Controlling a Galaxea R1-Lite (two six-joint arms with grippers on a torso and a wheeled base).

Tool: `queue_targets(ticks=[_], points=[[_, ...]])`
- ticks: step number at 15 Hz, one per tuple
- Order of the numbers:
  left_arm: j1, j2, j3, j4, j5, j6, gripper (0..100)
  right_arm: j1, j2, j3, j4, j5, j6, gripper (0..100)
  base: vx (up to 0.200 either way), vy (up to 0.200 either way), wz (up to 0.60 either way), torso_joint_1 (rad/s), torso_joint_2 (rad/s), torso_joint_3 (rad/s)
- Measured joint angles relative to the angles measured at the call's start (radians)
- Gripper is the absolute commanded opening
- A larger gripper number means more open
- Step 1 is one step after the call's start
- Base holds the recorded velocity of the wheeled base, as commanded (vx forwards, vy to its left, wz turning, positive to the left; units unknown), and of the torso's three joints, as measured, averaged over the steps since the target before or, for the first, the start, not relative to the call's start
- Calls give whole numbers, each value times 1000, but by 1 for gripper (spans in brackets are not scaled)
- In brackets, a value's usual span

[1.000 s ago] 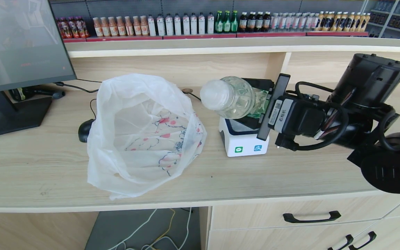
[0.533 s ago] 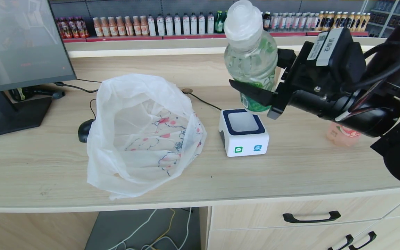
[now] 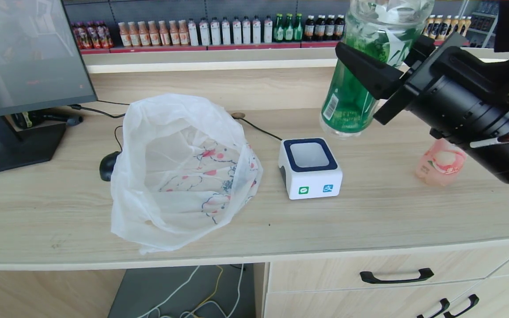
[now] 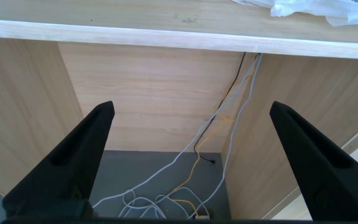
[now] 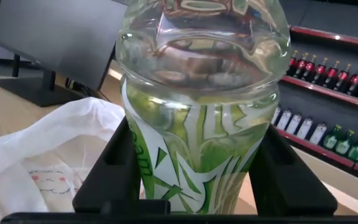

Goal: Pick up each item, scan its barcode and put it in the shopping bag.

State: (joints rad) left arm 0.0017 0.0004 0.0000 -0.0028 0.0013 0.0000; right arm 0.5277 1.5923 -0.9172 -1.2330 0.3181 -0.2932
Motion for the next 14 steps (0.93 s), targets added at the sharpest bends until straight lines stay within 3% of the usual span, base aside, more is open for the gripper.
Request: queue_targets(ticks=[2, 5, 11, 14], points=[[0, 0, 0, 0, 0, 0, 100, 0, -12, 50, -90, -45, 93, 0, 0, 0, 0, 0, 0, 0], [-1, 0, 0, 0, 0, 0, 100, 5, -27, 115, -115, -105, 132, 0, 0, 0, 0, 0, 0, 0], [-2, 0, 0, 0, 0, 5, 100, 29, -62, 218, -126, -409, 149, 0, 0, 0, 0, 0, 0, 0], [-1, 0, 0, 0, 0, 2, 100, 59, -52, 213, -169, -424, 143, 0, 0, 0, 0, 0, 0, 0]])
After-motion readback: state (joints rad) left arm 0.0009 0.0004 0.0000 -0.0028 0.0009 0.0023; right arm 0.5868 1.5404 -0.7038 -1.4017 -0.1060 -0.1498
